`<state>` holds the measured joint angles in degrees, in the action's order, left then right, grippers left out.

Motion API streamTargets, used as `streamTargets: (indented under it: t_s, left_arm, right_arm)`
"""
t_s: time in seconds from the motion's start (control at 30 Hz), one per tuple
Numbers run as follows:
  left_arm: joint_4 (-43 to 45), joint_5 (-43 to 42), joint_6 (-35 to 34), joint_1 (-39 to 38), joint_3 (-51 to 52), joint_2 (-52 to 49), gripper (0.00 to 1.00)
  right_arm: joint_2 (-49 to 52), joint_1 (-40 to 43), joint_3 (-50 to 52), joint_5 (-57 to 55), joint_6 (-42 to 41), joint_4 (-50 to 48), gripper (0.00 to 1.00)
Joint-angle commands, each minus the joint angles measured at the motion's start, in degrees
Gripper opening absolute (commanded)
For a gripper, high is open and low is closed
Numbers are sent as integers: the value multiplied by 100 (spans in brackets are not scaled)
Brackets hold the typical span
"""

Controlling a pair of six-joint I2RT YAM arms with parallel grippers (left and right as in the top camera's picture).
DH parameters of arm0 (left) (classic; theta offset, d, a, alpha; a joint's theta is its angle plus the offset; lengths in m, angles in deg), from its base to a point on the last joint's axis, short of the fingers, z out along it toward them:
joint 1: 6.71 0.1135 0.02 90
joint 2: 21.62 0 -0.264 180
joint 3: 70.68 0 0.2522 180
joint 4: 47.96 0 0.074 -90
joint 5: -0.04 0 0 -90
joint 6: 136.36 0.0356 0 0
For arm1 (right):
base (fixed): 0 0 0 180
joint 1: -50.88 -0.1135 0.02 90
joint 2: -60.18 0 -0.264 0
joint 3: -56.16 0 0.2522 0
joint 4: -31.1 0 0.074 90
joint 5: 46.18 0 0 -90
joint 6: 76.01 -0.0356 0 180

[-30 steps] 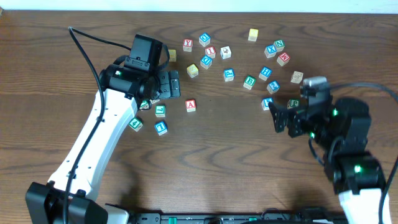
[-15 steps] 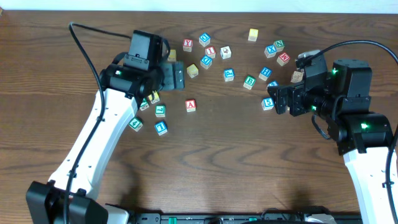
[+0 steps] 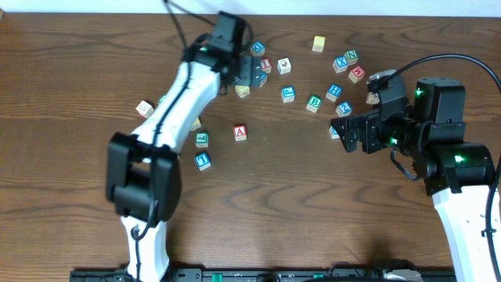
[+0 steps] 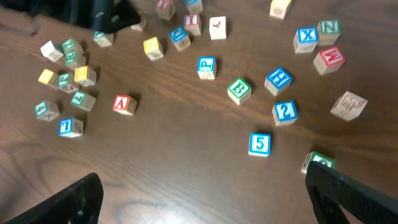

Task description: Spell out AI2

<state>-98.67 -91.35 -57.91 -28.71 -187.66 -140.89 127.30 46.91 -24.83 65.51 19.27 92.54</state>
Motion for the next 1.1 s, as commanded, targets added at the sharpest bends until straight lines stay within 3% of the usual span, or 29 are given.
streamTargets:
  t_s: [0.0, 0.1, 0.27, 0.77, 1.07]
  left_arm:
    - [90, 660, 105, -219, -498, -247, 97]
    - [352, 1023, 101, -354, -588, -490, 96]
    - [833, 1458, -330, -428, -588, -767, 80]
    - [1720, 1709, -1657, -605, -588, -1449, 76]
    - [2083, 1687, -1685, -610, -588, -1768, 76]
  right_arm:
    - [-9, 24, -111, 98, 74, 94, 99]
    - [-9, 24, -111, 98, 74, 175, 99]
    - [-9, 24, -111, 98, 74, 304, 99]
    - [-7, 24, -111, 96, 76, 713, 99]
    - [-7, 24, -111, 96, 76, 765, 99]
